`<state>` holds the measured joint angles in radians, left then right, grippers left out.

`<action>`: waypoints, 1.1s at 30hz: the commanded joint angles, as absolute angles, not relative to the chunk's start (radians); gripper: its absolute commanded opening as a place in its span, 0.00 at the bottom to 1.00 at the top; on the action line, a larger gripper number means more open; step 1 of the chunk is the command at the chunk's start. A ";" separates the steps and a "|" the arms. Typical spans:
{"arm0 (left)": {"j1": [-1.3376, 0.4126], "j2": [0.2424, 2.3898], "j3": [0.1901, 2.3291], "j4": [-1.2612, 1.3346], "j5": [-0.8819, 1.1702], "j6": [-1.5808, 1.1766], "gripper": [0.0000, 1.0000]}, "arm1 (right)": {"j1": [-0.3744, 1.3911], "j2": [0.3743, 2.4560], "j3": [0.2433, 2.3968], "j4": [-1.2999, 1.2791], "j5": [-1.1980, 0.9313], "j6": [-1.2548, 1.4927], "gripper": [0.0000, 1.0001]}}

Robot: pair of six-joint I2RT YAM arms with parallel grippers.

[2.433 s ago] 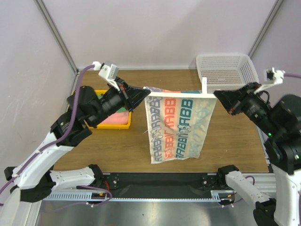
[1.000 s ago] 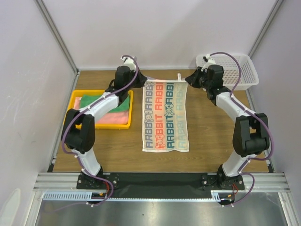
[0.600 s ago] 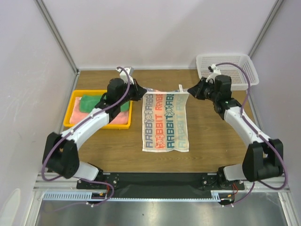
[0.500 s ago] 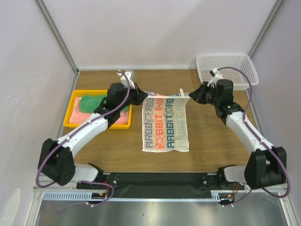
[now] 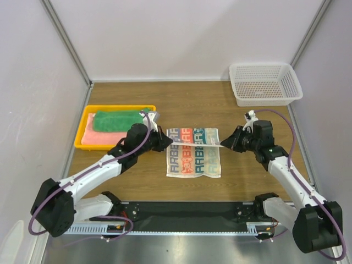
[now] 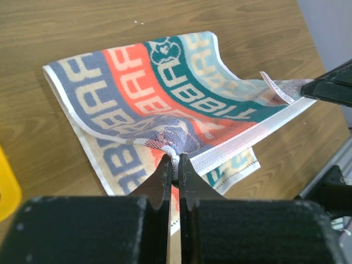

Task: Fold and stack the towels
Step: Fold the towel

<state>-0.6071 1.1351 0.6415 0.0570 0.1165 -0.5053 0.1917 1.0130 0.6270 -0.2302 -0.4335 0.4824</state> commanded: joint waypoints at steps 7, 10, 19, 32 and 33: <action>-0.611 1.108 0.595 -0.095 -0.049 -0.545 0.00 | 0.166 0.928 0.561 -0.387 -0.298 0.509 0.00; -0.618 1.091 0.574 -0.123 -0.069 -0.587 0.00 | 0.170 0.923 0.538 -0.406 -0.313 0.528 0.00; -0.618 1.052 0.506 -0.187 -0.071 -0.646 0.00 | 0.199 0.870 0.480 -0.476 -0.301 0.572 0.00; -0.617 1.046 0.426 -0.218 -0.049 -0.706 0.00 | 0.236 0.822 0.353 -0.471 -0.337 0.627 0.00; -0.617 1.043 0.425 -0.221 -0.049 -0.709 0.00 | 0.242 0.824 0.351 -0.468 -0.337 0.629 0.00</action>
<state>-0.6582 1.0592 0.4595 -0.0570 0.1600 -0.7567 0.2558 0.8326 0.3771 -0.3637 -0.4950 0.6754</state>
